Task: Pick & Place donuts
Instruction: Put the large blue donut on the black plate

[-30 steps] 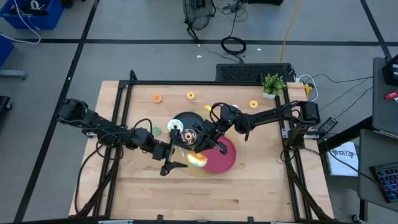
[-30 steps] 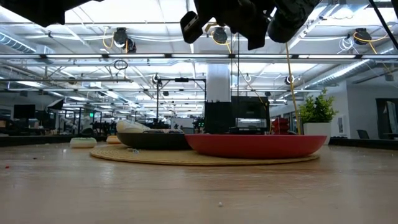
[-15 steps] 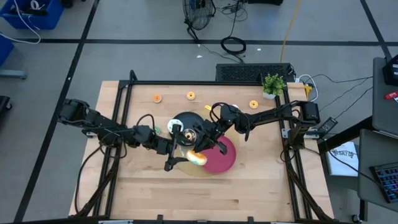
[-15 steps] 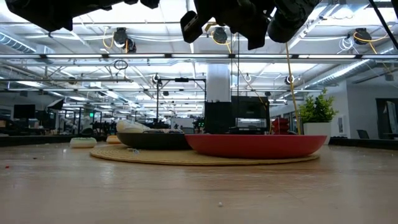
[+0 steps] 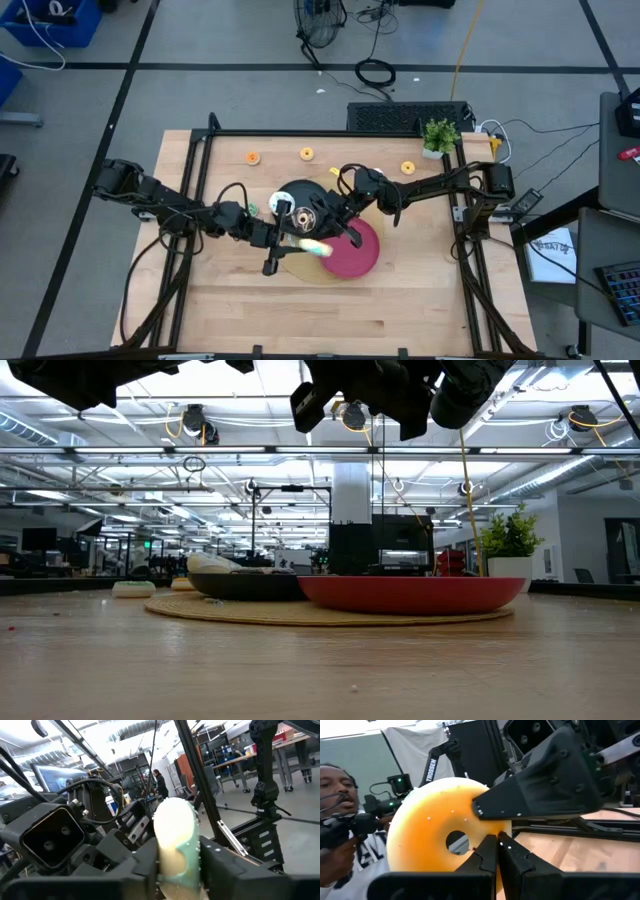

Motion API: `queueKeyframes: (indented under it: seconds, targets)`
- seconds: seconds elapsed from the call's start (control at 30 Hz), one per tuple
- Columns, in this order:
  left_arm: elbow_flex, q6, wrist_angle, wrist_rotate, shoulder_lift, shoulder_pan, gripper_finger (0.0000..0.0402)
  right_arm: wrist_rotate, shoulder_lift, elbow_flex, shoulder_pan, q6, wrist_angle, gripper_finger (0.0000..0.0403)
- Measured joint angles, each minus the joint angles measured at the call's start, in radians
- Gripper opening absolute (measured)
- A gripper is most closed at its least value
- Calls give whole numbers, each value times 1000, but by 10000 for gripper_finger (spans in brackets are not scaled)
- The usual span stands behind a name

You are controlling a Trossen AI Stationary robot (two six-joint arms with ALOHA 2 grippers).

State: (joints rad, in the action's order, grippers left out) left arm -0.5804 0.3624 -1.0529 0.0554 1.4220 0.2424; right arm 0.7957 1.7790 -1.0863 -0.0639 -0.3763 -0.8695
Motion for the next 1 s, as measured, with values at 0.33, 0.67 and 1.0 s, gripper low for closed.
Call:
queueKeyframes:
  seconds: [0.33,0.67,1.0]
  targets:
    - [0,63,12,-35,-45,36,27,-37,-2,-1,-46,29,33,13]
    - [0,-215,50,-417,-145,81,14,-133,-1,0,-197,111,201,1]
    - [84,-533,13,-671,-254,-39,13,-671,-1,0,-188,507,455,1]
